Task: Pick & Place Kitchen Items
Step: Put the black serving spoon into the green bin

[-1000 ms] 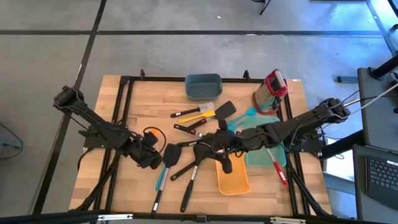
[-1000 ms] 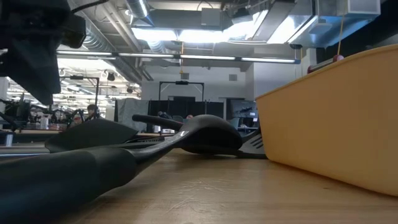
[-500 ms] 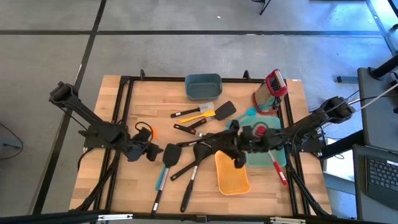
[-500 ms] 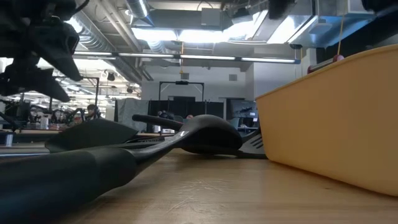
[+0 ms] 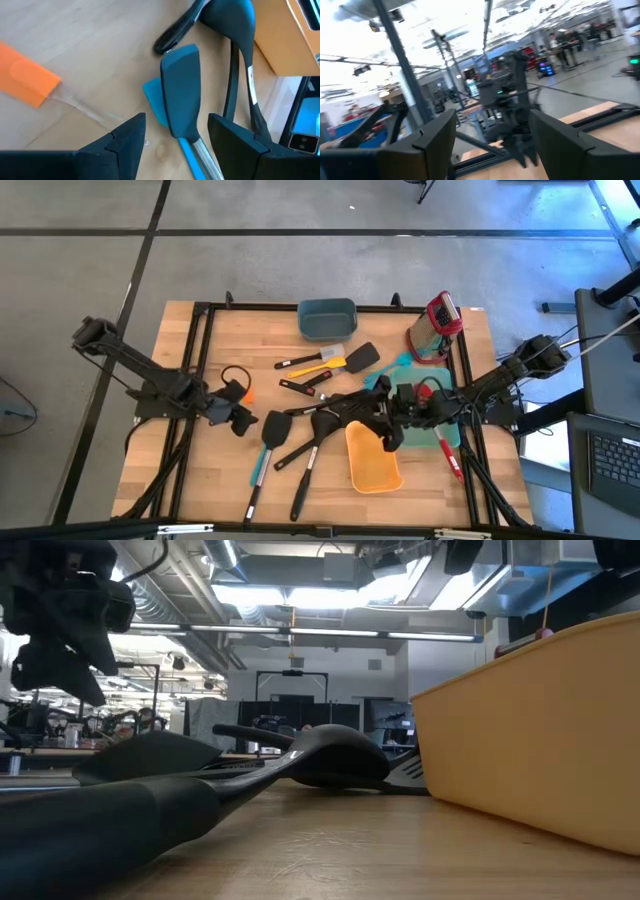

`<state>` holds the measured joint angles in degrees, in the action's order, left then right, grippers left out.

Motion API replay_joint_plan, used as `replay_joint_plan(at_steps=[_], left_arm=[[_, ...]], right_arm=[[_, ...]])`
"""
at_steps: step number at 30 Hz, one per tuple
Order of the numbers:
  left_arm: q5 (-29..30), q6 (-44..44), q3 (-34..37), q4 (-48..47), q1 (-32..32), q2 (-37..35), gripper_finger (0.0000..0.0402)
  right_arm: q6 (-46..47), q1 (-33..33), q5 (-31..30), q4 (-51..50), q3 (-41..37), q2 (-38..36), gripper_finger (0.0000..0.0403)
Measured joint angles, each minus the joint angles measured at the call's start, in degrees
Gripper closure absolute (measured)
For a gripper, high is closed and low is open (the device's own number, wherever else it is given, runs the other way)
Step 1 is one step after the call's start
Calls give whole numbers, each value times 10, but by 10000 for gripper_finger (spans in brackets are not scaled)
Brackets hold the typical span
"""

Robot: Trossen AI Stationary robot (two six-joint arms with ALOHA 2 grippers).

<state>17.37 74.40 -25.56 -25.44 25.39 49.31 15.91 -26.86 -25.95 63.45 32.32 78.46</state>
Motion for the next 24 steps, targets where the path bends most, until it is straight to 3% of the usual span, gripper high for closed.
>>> replay_joint_plan(at_steps=[5,12,20,24], left_arm=[[-21,35,26,46,-25,-2,192],[-11,98,139,265,-27,-2,192],[-10,124,170,284,-27,-3,192],[-48,140,170,343,-9,-3,192]], right_arm=[[21,16,49,4,0,0,151],[32,58,161,29,0,0,151],[65,125,261,29,0,0,151],[110,162,279,28,0,0,151]])
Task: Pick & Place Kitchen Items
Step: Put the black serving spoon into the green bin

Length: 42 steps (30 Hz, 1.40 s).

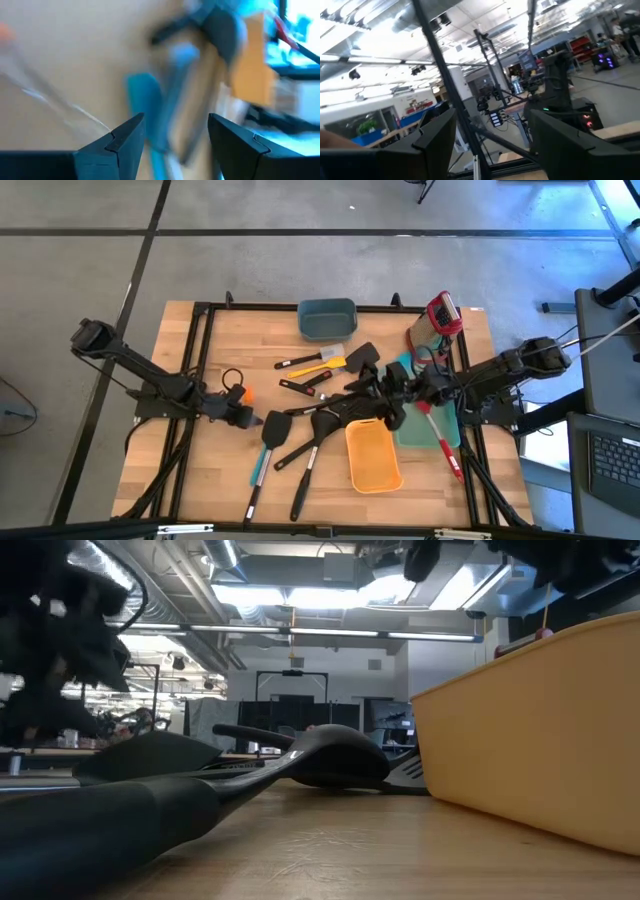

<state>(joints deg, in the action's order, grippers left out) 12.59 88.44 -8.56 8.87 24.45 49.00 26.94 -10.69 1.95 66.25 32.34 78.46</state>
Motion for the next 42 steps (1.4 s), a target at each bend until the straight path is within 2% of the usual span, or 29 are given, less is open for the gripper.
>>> replay_joint_plan(at_steps=[6,12,14,16,20,23,29,33,42], left_arm=[[7,0,0,151,61,0,192],[125,1,-6,275,131,9,192],[159,-23,-25,283,149,17,192],[168,-38,-46,283,161,30,192],[150,-41,-87,282,174,73,192],[104,-30,-109,280,186,110,192],[56,78,-129,262,227,192,192],[19,114,-158,245,251,250,192],[-23,72,-230,211,229,336,192]], right_arm=[[12,26,20,-5,0,0,151],[27,47,54,-5,0,0,151],[33,51,72,-5,0,0,151],[33,53,78,-5,0,0,151],[42,54,78,-5,0,0,151],[44,54,78,-5,0,0,151],[82,54,79,-5,0,0,151],[100,54,79,-7,0,0,151],[114,54,77,-12,0,0,151]])
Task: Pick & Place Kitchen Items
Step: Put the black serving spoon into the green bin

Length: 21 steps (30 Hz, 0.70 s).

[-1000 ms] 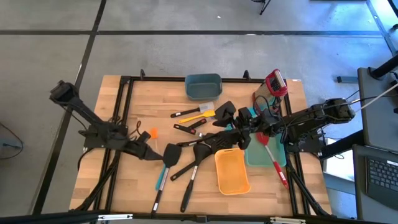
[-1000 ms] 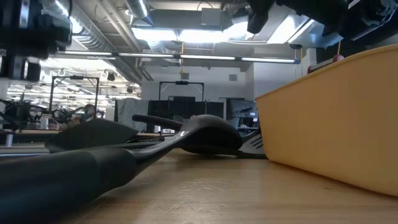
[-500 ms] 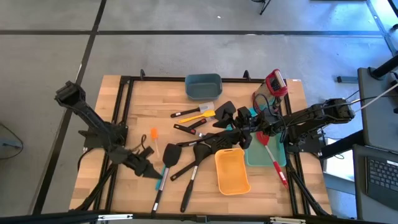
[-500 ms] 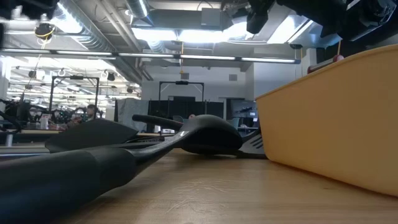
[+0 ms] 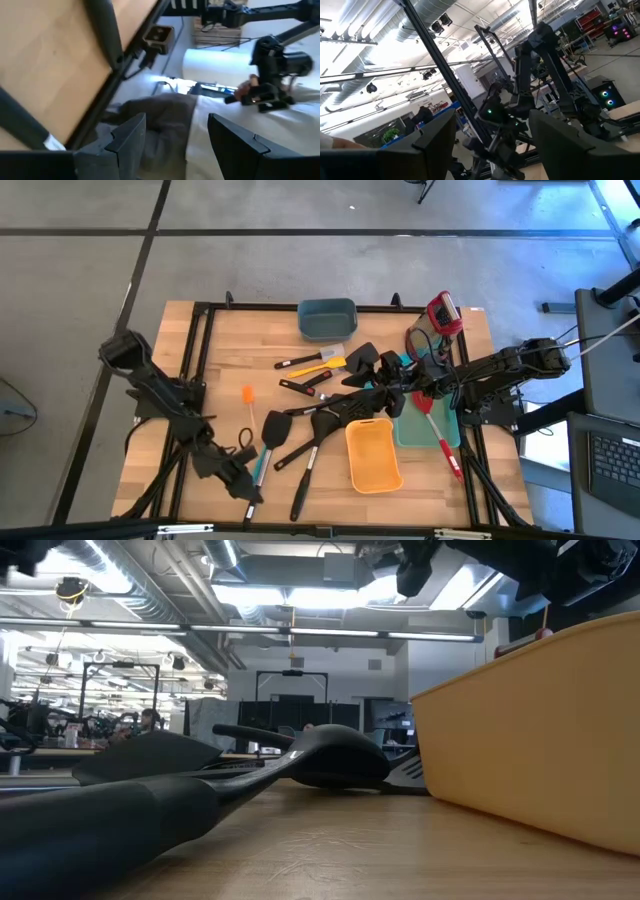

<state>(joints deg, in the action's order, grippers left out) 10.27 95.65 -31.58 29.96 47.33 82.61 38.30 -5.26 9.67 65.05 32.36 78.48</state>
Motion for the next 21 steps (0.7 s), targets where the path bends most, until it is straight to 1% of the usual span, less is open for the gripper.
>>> replay_joint_plan(at_steps=[3,5,8,11,15,21], left_arm=[[-15,-26,-17,-34,-22,14,192],[-37,-44,-32,-81,-41,23,192],[-66,-104,-60,-163,-75,33,199],[-72,-172,-87,-224,-111,37,212],[-71,-244,-106,-234,-156,37,227],[-58,-293,-110,-245,-200,37,231]], right_arm=[[45,0,0,-15,0,0,151],[64,0,0,-28,0,0,151],[76,-2,0,-40,0,0,151],[76,-1,0,-47,0,0,151],[84,-2,0,-46,0,0,151],[110,-5,0,-44,0,0,151]])
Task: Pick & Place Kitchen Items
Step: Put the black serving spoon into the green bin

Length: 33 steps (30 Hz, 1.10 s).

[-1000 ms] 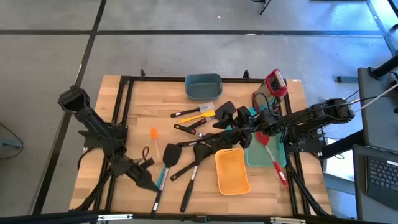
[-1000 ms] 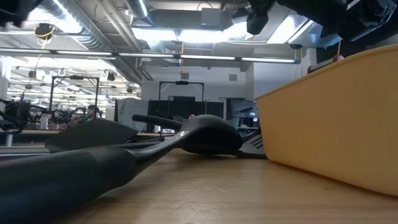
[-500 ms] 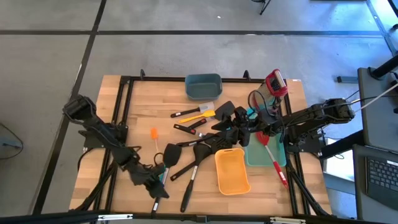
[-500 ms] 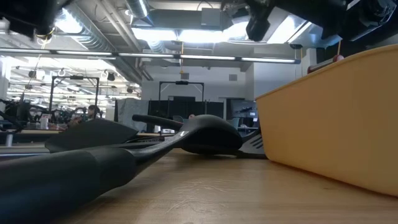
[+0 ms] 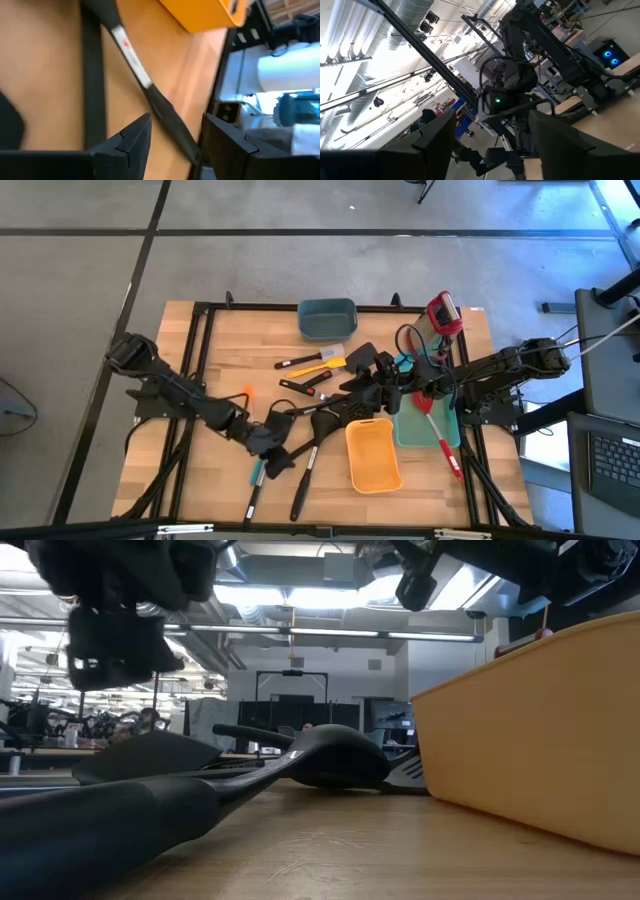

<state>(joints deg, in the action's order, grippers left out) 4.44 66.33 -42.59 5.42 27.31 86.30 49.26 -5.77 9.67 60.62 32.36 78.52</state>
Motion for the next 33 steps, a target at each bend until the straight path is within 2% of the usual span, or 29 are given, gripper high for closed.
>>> replay_joint_plan(at_steps=[3,9,14,18,20,26,33], left_arm=[[14,10,0,-13,-20,0,219],[-12,-11,0,-23,-53,0,186],[-26,-22,0,-14,-72,0,179],[-82,-78,-9,-7,-82,6,178],[-100,-96,-22,-31,-90,17,178],[-96,-184,-87,-68,-105,76,178],[-63,-260,-160,-146,-106,173,178]], right_arm=[[0,-6,0,-1,0,0,151],[-2,-8,0,-4,0,0,151],[-2,-8,0,-3,0,0,151],[-2,-8,0,-3,0,0,151],[-2,-8,0,-3,0,0,151],[-2,-8,0,-10,0,0,151],[-1,-8,0,-15,0,0,151]])
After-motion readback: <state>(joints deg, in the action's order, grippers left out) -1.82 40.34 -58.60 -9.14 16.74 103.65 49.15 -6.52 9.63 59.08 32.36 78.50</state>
